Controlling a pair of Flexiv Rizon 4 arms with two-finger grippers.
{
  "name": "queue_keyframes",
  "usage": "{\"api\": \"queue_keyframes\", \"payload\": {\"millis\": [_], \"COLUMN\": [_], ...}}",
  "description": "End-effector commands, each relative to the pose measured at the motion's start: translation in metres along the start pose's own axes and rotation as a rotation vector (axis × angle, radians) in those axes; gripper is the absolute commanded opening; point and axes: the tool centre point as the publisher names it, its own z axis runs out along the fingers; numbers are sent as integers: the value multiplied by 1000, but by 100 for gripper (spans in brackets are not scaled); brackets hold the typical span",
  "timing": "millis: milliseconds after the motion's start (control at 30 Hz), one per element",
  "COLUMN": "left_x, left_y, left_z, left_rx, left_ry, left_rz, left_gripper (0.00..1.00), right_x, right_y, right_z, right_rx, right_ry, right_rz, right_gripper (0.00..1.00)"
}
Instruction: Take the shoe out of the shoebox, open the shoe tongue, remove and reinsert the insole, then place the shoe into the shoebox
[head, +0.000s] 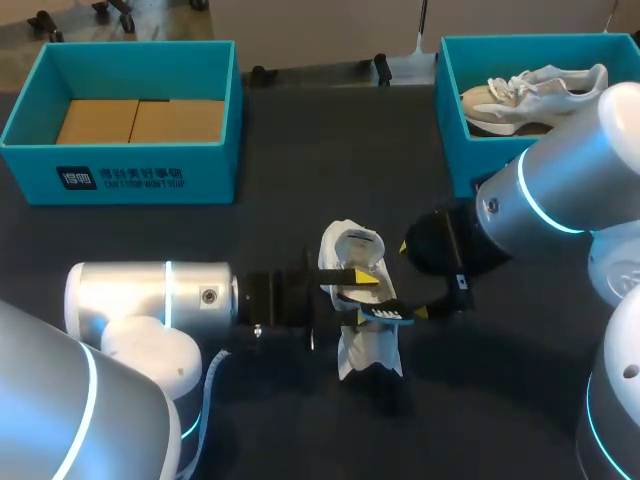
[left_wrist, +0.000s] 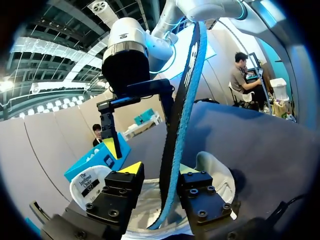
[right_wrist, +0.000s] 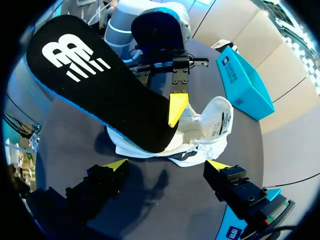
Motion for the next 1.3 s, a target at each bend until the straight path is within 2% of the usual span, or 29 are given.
{"api": "queue_keyframes", "payload": {"millis": [33, 100, 133, 200, 533, 767, 967, 1200, 1233, 1267, 1300], "left_x": [2, 6, 8, 12, 18, 9, 1, 0, 0, 1, 2], "left_y": [-6, -5, -3, 2, 19, 36, 34, 35, 34, 33, 31], "left_z": [-10, -11, -12, -11, -5, 3, -1, -4, -5, -6, -7], "left_rx": [-4, -7, -10, -21, -24, -51, -58, -74, -73, -71, -68], "left_ry": [9, 16, 21, 31, 41, 36, 0, 3, 3, 4, 6], "left_rz": [-8, -16, -23, -28, -16, 8, 11, 6, 5, 3, 1], "left_gripper": [38, 38, 28, 0, 0, 0, 0, 0, 10, 25, 29], "right_x": [1, 1, 1, 1, 1, 1, 1, 1, 1, 1, 1], "right_y": [0, 0, 0, 0, 0, 0, 0, 0, 0, 0, 0], "right_z": [1, 1, 1, 1, 1, 1, 1, 1, 1, 1, 1], "right_rx": [-2, -2, -2, -2, -2, -2, -2, -2, -2, -2, -2], "right_ry": [-2, -2, -2, -2, -2, -2, -2, -2, -2, -2, -2], "right_rz": [-1, -1, -1, -1, -1, -1, -1, -1, -1, -1, -1], "right_gripper": [100, 100, 100, 100, 100, 100, 100, 100, 100, 100, 100]}}
